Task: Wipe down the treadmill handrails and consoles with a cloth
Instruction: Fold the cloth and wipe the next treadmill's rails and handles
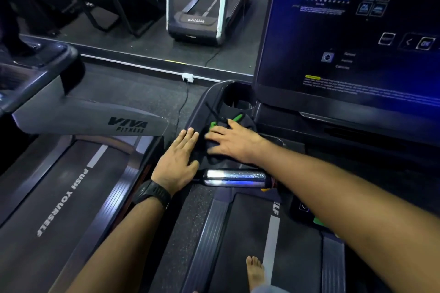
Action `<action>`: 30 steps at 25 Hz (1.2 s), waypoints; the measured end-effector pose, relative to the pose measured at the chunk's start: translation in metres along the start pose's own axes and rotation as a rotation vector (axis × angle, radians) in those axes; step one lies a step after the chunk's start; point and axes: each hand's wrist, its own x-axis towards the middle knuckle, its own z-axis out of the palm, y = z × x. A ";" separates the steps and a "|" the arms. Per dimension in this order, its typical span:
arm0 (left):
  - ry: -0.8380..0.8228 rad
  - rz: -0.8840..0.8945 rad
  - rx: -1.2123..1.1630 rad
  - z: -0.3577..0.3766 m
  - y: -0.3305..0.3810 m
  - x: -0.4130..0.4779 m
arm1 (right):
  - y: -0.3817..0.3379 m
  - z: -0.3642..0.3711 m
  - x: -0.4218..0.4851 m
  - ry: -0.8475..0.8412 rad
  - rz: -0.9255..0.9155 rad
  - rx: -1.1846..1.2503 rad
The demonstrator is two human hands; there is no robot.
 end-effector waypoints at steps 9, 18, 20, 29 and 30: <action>0.013 -0.051 -0.125 -0.005 0.006 -0.007 | 0.018 0.029 0.009 0.533 -0.328 -0.229; -0.015 -0.053 -0.123 -0.010 0.006 -0.009 | 0.020 0.034 0.025 0.409 -0.501 -0.319; -0.015 -0.047 -0.133 -0.009 0.005 -0.011 | 0.014 0.034 0.030 0.434 -0.559 -0.339; -0.012 -0.048 -0.147 -0.008 0.001 -0.011 | 0.016 0.037 0.018 0.464 -0.227 -0.145; -0.012 -0.050 -0.148 -0.008 0.002 -0.012 | 0.012 0.035 0.017 0.502 -0.227 -0.139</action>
